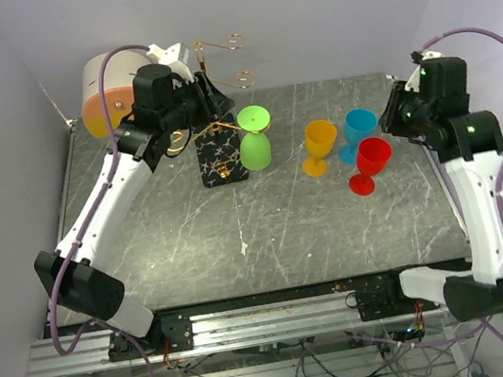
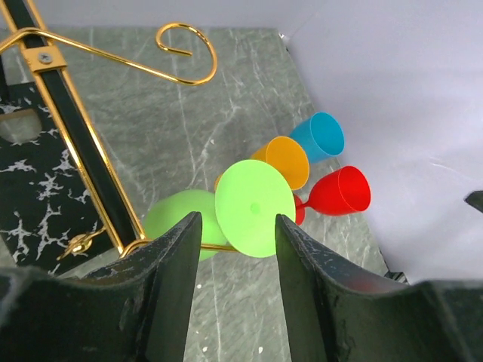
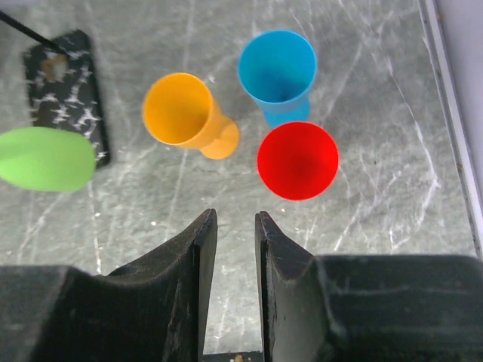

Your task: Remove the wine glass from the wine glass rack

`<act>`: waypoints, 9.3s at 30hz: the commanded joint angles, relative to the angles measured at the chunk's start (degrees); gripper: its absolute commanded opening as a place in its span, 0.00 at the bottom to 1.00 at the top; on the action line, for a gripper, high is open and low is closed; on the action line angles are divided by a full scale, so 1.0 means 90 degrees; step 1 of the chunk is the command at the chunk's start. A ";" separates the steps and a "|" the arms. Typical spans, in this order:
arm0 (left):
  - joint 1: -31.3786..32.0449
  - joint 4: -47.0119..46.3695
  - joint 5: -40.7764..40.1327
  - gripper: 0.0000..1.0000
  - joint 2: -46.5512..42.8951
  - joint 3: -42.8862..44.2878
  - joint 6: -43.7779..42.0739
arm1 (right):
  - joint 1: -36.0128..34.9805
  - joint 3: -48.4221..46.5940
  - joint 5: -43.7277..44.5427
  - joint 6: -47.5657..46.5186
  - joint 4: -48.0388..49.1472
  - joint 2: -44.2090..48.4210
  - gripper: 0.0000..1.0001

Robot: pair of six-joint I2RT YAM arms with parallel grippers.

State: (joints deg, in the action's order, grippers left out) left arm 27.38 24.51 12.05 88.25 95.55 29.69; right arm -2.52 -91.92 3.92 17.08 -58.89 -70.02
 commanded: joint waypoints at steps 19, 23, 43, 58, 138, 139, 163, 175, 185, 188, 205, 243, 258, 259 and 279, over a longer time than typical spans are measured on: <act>0.0150 -0.0681 0.0723 0.53 0.0920 0.0093 0.0646 | 0.0020 0.0317 -0.0954 -0.0165 0.0352 0.0863 0.26; 0.0151 -0.0703 0.0843 0.50 0.0912 0.0062 0.0685 | 0.0017 0.0237 -0.0925 -0.0156 0.0335 0.0885 0.26; 0.0147 -0.1561 0.1655 0.29 0.0611 -0.0455 0.1347 | 0.0023 0.0266 -0.0933 -0.0096 0.0370 0.0926 0.25; 0.0152 -0.2181 0.2091 0.29 0.0767 -0.0646 0.1895 | 0.0017 0.0376 -0.0921 -0.0143 0.0450 0.0993 0.25; -0.0445 -0.8647 0.2978 0.07 -0.1039 -0.2362 0.6271 | 0.0023 0.1148 -0.3985 0.0295 0.2599 0.1081 0.32; -0.0450 -0.8587 0.2977 0.07 -0.1312 -0.2452 0.6230 | 0.0022 0.1216 -0.4381 0.0403 0.2885 0.1067 0.34; -0.0444 -0.7793 0.3052 0.07 -0.4813 -0.4332 0.5995 | -0.2076 0.2999 -0.7909 0.6619 1.4368 -0.0242 0.65; -0.0442 -0.7540 0.2962 0.07 -0.5259 -0.4467 0.6090 | -0.2540 0.2561 -0.7599 0.8332 1.6860 -0.1212 0.65; -0.0444 -0.7468 0.2972 0.07 -0.5332 -0.4648 0.6040 | -0.3114 0.2088 -0.7506 0.8551 1.7258 -0.1691 0.60; -0.0444 -0.7401 0.2964 0.07 -0.5333 -0.4644 0.5983 | -0.3190 0.2058 -0.7514 0.8630 1.7372 -0.1737 0.45; -0.0444 -0.0962 0.0361 0.44 -0.6358 -0.3764 0.2403 | -0.3186 0.3078 -0.7900 0.5967 1.3199 0.0294 0.00; -0.0444 0.1877 -0.3058 0.39 -0.7215 -0.4874 -0.0220 | -0.3206 -0.0180 0.0758 -0.0017 -0.1426 -0.0964 0.00; -0.0444 0.1614 -0.3001 0.39 -0.6970 -0.5413 -0.0158 | -0.3072 0.0813 0.0462 -0.0168 -0.0511 -0.2122 0.00; -0.0444 0.1628 -0.3020 0.38 -0.6962 -0.5403 -0.0145 | -0.3035 0.0868 0.0432 -0.0170 -0.0440 -0.2191 0.00; -0.0444 0.1590 -0.2973 0.38 -0.6907 -0.5431 -0.0169 | -0.2914 -0.0335 0.0892 0.0093 -0.0089 -0.1324 0.53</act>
State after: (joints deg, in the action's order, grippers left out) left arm 23.20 41.36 -15.20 25.98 46.70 27.92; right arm -28.93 -91.66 9.63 16.51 -62.41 -89.60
